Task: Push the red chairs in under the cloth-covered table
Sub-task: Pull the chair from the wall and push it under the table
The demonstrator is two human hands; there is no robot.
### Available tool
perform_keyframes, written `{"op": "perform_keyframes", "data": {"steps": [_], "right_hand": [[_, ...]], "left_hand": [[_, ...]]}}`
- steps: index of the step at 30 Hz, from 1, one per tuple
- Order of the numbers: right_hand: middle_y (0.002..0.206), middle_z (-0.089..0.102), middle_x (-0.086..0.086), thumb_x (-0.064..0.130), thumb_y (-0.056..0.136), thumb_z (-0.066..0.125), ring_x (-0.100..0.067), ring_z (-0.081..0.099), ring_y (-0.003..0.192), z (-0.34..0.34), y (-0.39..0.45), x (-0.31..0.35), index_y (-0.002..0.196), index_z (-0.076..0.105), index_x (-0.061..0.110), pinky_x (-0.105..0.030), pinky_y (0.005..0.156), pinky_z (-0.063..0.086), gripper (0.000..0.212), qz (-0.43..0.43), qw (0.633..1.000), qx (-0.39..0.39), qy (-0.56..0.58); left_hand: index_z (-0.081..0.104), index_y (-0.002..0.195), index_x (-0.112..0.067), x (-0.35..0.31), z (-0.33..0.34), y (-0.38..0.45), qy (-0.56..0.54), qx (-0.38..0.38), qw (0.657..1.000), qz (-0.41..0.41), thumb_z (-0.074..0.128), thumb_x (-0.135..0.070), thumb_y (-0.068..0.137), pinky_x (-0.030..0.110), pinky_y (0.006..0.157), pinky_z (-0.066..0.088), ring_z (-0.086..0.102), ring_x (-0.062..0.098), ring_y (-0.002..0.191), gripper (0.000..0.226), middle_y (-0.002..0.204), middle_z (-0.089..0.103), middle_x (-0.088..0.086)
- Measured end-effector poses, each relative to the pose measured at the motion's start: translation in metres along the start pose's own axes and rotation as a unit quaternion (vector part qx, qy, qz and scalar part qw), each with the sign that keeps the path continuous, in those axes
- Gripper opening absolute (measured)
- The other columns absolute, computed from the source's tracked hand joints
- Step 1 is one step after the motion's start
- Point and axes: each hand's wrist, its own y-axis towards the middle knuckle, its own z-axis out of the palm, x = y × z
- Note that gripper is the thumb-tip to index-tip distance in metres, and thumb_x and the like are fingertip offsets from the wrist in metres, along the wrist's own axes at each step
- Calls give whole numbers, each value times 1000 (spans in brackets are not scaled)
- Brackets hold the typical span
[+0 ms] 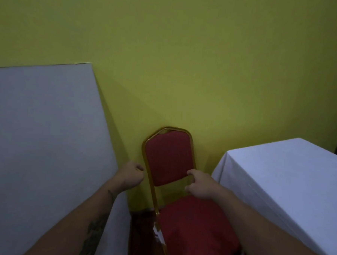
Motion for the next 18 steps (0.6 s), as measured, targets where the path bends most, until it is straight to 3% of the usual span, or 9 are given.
{"op": "perform_keyframes", "data": {"steps": [3,5,7,9,13,18], "right_hand": [[143,54,-13,19,94,64,-18,61,97,-3,44,11,158,36,14,-29,72,51,71,4,1000,-12,14],[147,50,-13,18,94,63,-19,61,102,-5,73,14,160,34,14,-28,72,52,72,12,1000,-13,22],[153,46,-13,16,94,63,-24,59,119,-8,103,17,160,33,13,-31,81,53,73,18,999,-16,24],[152,47,-10,16,94,64,-24,56,122,-16,138,20,160,33,13,-34,90,54,72,27,999,-16,30],[131,54,-5,18,93,65,-18,57,101,-30,219,26,156,41,14,-32,86,50,67,40,998,-29,47],[146,53,-9,21,95,66,-20,56,105,-32,314,44,151,48,16,-31,86,42,58,61,995,-16,83]], "left_hand": [[66,115,-9,6,-13,48,24,-22,999,20,54,-11,86,36,82,56,67,28,92,32,93,69,11],[67,114,-12,7,-17,77,39,-31,998,42,51,-12,85,33,73,54,66,26,87,33,89,69,8],[68,114,-15,6,-18,107,55,-44,996,61,49,-12,86,28,61,46,64,21,78,34,83,66,4],[69,112,-15,5,-18,139,63,-54,994,67,49,-10,87,26,57,42,61,17,73,33,84,67,4],[71,110,-15,2,-20,208,58,-58,995,57,48,-16,77,29,69,47,64,26,86,41,99,72,12],[72,102,-18,2,-25,284,44,-74,996,17,40,-22,63,41,85,57,65,32,97,50,106,69,10]]}}
